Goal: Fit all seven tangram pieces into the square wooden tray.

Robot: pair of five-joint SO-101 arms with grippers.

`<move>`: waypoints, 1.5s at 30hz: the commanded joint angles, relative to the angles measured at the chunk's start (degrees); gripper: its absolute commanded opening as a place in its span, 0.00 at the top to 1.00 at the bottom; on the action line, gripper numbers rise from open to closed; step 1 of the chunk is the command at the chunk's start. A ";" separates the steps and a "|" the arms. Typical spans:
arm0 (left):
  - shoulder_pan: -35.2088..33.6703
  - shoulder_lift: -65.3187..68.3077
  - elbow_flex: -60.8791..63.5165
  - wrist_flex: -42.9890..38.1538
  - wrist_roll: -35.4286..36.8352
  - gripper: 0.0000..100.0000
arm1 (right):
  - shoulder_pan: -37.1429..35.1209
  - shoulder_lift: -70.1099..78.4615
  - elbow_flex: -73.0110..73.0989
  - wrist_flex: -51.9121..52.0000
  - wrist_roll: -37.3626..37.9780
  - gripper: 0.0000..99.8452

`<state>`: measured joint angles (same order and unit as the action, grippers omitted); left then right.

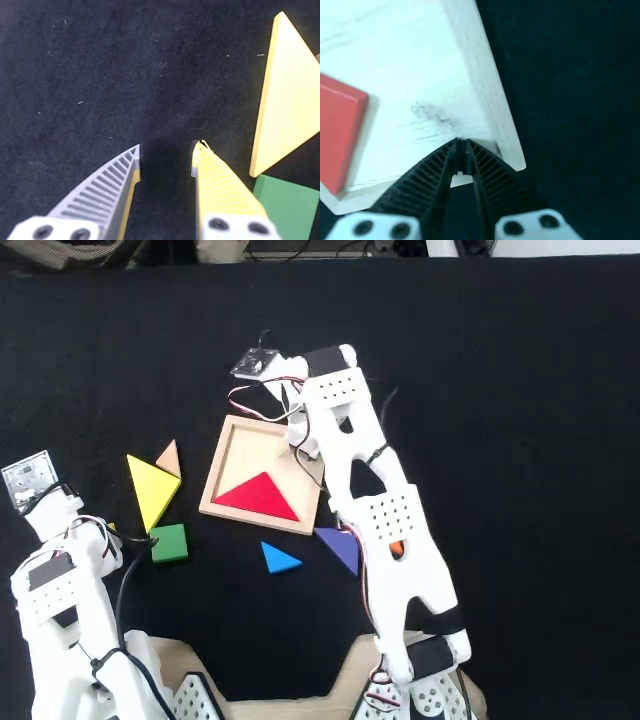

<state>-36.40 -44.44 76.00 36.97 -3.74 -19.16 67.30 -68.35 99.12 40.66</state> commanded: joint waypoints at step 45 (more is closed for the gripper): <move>2.77 -0.79 -1.36 -0.09 2.02 0.74 | -4.75 -22.20 -17.89 2.29 -10.29 0.99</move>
<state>-34.73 -44.44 76.00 36.97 -3.74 -24.18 56.57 -88.40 99.30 33.54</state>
